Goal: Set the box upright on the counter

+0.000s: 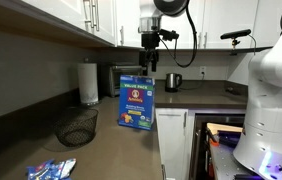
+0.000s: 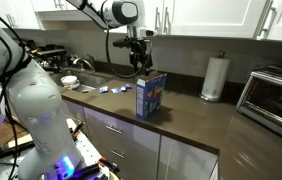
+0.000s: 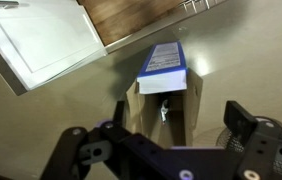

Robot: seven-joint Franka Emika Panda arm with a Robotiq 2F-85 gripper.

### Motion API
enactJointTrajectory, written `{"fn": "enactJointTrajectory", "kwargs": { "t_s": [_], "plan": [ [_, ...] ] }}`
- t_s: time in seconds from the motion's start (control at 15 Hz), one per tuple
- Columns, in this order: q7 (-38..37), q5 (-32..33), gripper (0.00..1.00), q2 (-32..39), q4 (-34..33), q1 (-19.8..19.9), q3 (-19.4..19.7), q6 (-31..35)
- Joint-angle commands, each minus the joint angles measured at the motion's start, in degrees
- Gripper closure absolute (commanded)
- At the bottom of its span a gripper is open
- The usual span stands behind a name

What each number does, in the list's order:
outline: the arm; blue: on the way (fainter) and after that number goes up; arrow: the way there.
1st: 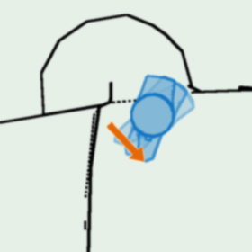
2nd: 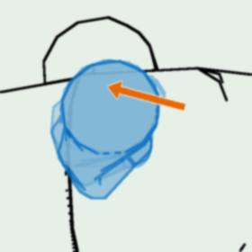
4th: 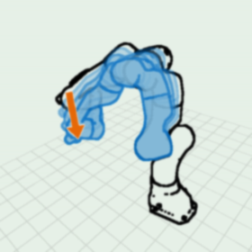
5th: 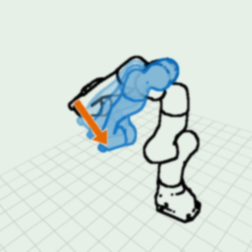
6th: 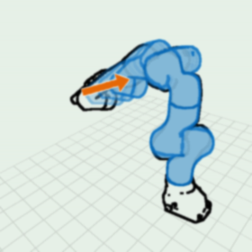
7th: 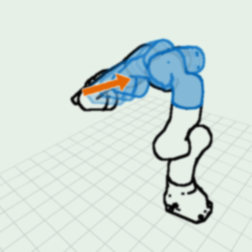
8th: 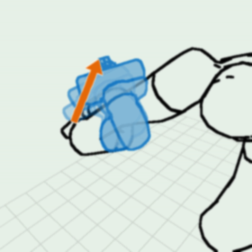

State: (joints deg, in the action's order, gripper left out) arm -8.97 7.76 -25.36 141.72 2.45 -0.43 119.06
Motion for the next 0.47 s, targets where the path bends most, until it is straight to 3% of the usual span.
{"fn": "enactJointTrajectory", "kwargs": {
  "t_s": [0.0, 0.4],
  "plan": [
    [3.14, -3.37, 0.00, -2.82, 0.26, -0.88, 0.76, -4.19],
    [4.59, -4.46, 0.00, -4.43, -0.83, -0.70, 1.27, -11.27]
  ]
}}
